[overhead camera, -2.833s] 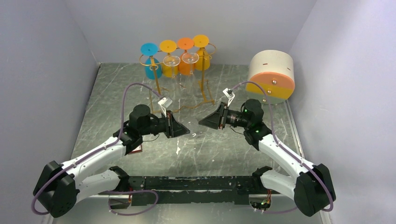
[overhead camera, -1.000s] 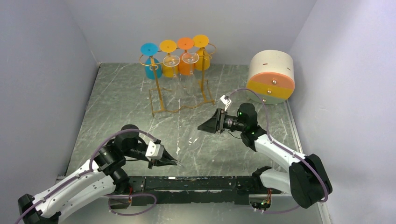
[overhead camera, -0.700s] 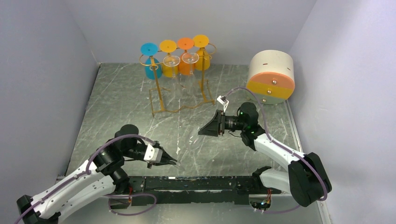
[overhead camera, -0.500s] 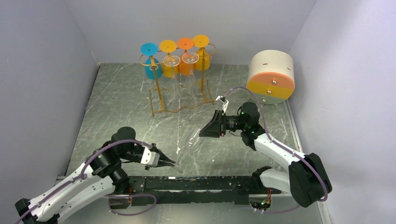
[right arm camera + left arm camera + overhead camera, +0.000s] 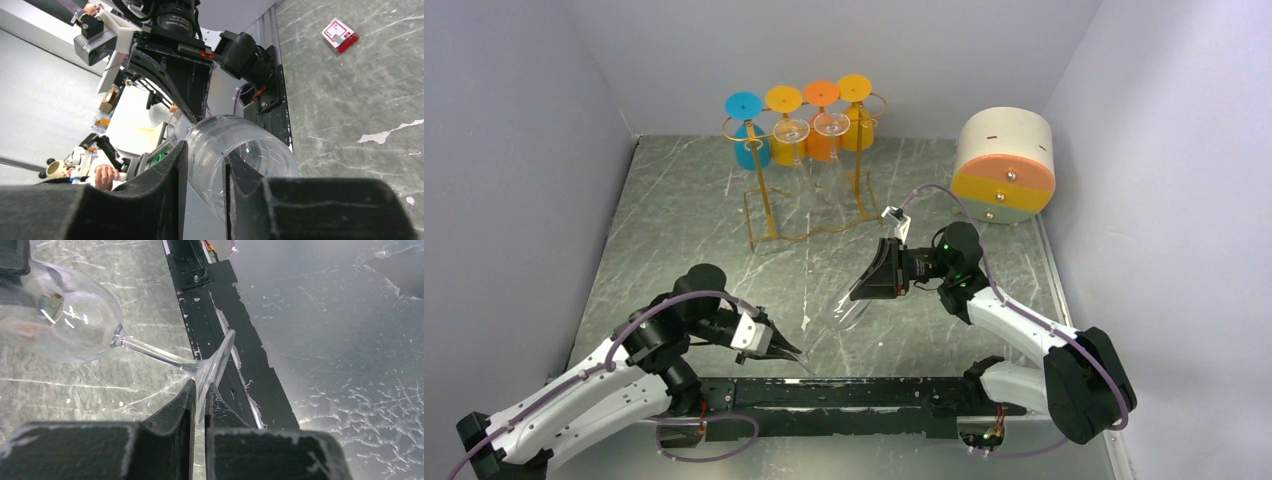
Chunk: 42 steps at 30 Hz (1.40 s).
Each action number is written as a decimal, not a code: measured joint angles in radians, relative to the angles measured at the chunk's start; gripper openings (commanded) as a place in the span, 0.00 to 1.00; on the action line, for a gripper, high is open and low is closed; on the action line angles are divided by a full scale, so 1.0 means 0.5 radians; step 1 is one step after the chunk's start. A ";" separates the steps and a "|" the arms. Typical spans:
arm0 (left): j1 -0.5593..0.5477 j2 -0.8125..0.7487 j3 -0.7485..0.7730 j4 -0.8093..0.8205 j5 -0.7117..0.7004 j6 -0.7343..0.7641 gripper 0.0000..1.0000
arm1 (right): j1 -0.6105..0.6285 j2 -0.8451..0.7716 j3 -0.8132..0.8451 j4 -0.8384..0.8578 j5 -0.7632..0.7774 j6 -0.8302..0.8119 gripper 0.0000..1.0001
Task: Take the wine glass off the wine glass rack
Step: Place the wine glass at the center of the board.
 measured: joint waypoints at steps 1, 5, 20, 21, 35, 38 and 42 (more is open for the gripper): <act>-0.004 0.010 0.000 -0.008 0.000 0.009 0.07 | -0.001 0.000 0.000 0.017 -0.016 0.020 0.21; -0.008 0.024 0.000 -0.016 -0.020 0.034 0.07 | -0.005 0.000 0.000 0.021 -0.019 0.022 0.11; -0.009 -0.054 -0.001 0.005 -0.103 0.032 0.07 | -0.005 0.016 0.003 0.071 0.041 0.088 0.32; -0.009 -0.054 -0.001 0.005 -0.103 0.032 0.07 | -0.005 0.016 0.003 0.065 0.048 0.087 0.26; 0.011 -0.018 -0.048 -0.148 -0.491 -0.004 0.86 | 0.014 -0.018 0.037 -0.124 -0.019 0.031 0.00; 0.020 0.030 -0.044 -0.084 -0.545 -0.041 0.94 | 0.050 -0.060 0.089 -0.408 0.072 -0.166 0.00; 0.021 0.044 -0.031 -0.021 -0.610 -0.093 0.98 | 0.069 -0.163 0.151 -0.771 0.298 -0.410 0.00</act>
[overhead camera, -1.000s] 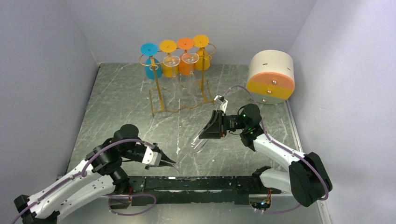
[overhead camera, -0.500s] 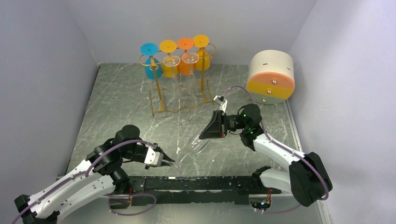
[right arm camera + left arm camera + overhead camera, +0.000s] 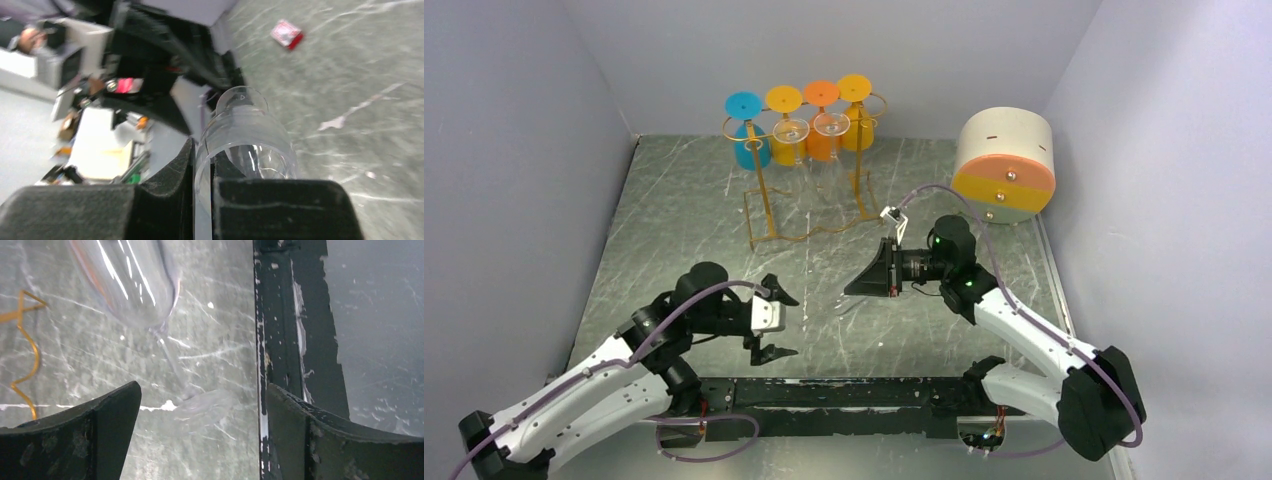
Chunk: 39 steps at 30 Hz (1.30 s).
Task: Take the wine glass off the wine glass rack
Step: Place the wine glass at the center of the board.
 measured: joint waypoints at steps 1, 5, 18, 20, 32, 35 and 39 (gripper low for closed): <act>0.000 -0.011 0.008 0.033 -0.003 -0.013 0.98 | 0.003 -0.015 0.021 -0.101 0.077 -0.064 0.00; 0.000 -0.113 0.017 0.143 -0.023 -0.086 0.98 | 0.005 -0.056 0.116 -0.478 0.462 -0.283 0.00; 0.000 -0.515 -0.060 0.326 -0.980 -0.726 0.98 | 0.005 -0.165 0.308 -1.173 1.612 -0.529 0.00; 0.000 -0.557 -0.059 0.322 -1.210 -0.828 0.98 | 0.005 -0.192 0.316 -1.221 1.797 -0.537 0.00; 0.042 -0.260 0.183 -0.048 -2.127 -1.423 0.98 | 0.005 -0.082 0.504 -1.447 2.567 -0.673 0.00; 0.098 -0.175 0.216 -0.091 -2.144 -1.481 0.98 | 0.005 -0.016 0.545 -1.460 2.590 -0.773 0.00; 0.144 -0.076 0.226 -0.135 -2.137 -1.502 0.98 | 0.002 0.058 0.580 -1.480 2.676 -0.877 0.00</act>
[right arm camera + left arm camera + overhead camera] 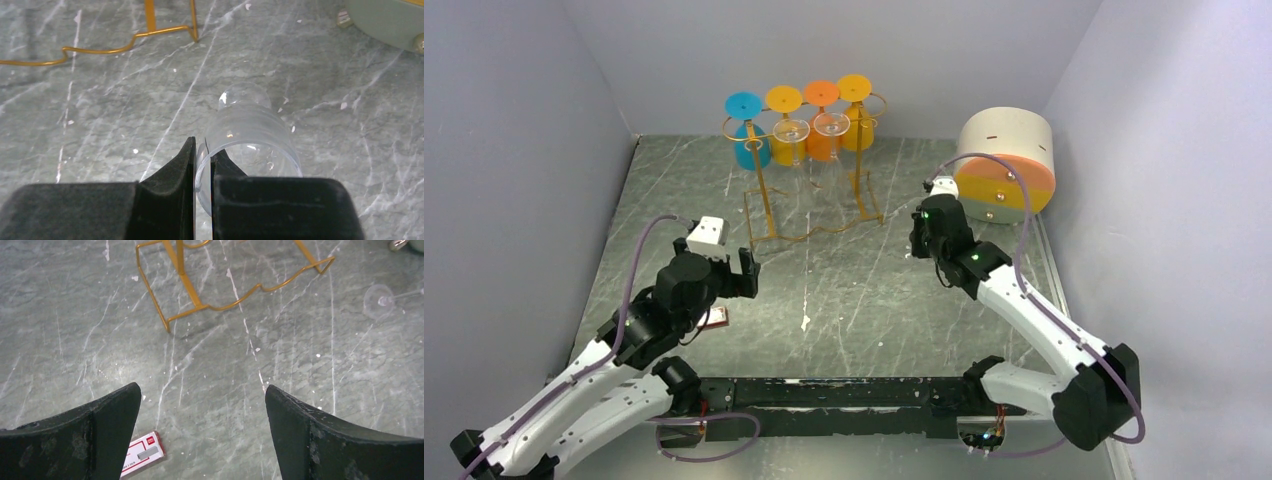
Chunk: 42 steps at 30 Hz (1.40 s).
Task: Take the wine glass off the wine glass rack
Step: Place the wine glass at the center of the board.
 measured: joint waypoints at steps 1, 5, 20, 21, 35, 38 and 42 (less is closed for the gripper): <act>0.004 0.020 0.006 -0.014 0.003 -0.003 0.98 | -0.011 0.032 0.014 -0.005 0.012 -0.021 0.00; 0.021 0.079 0.033 -0.057 0.031 -0.006 0.98 | -0.147 0.178 0.064 0.029 -0.059 -0.072 0.00; 0.053 0.009 0.066 -0.101 0.156 -0.005 0.98 | -0.297 0.468 0.242 0.156 -0.150 -0.166 0.00; 0.053 -0.001 0.066 -0.098 0.147 -0.007 0.98 | -0.297 0.477 0.250 0.154 -0.150 -0.170 0.00; 0.055 0.239 0.079 -0.157 0.083 -0.044 0.98 | -0.339 0.584 0.521 -0.243 -0.291 -0.202 0.00; 0.055 0.328 0.120 -0.191 0.101 -0.045 0.98 | -0.374 0.610 0.612 -0.337 -0.359 -0.217 0.00; 0.055 0.373 0.171 -0.212 0.136 -0.045 0.98 | -0.430 0.722 0.753 -0.392 -0.396 -0.232 0.01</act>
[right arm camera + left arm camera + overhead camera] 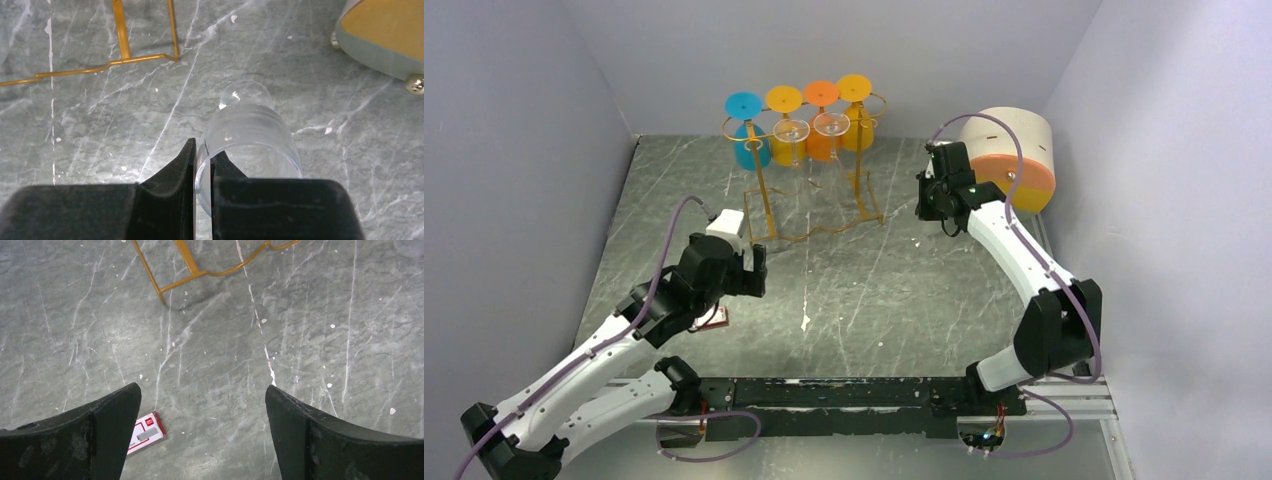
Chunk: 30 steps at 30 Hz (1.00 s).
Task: Take the wine glass off the wine glass rack
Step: Place the wine glass at the center of the board.
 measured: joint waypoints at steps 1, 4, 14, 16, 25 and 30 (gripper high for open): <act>0.000 -0.004 0.004 -0.001 0.002 0.001 0.98 | -0.013 0.039 0.026 -0.010 -0.023 -0.006 0.01; 0.000 -0.044 0.005 -0.009 0.016 0.001 0.98 | -0.046 0.153 0.090 -0.034 -0.108 -0.033 0.03; 0.002 -0.326 0.005 -0.003 0.007 -0.005 0.98 | -0.054 0.281 0.248 -0.130 -0.185 -0.062 0.29; 0.002 -0.343 0.002 0.001 -0.011 -0.005 0.98 | -0.055 0.281 0.251 -0.135 -0.195 -0.071 0.33; 0.002 -0.241 0.000 0.002 -0.021 -0.005 0.98 | -0.055 0.275 0.317 -0.130 -0.201 -0.081 0.45; 0.002 -0.161 0.000 -0.008 -0.021 -0.005 0.98 | -0.054 0.259 0.326 -0.122 -0.193 -0.078 0.48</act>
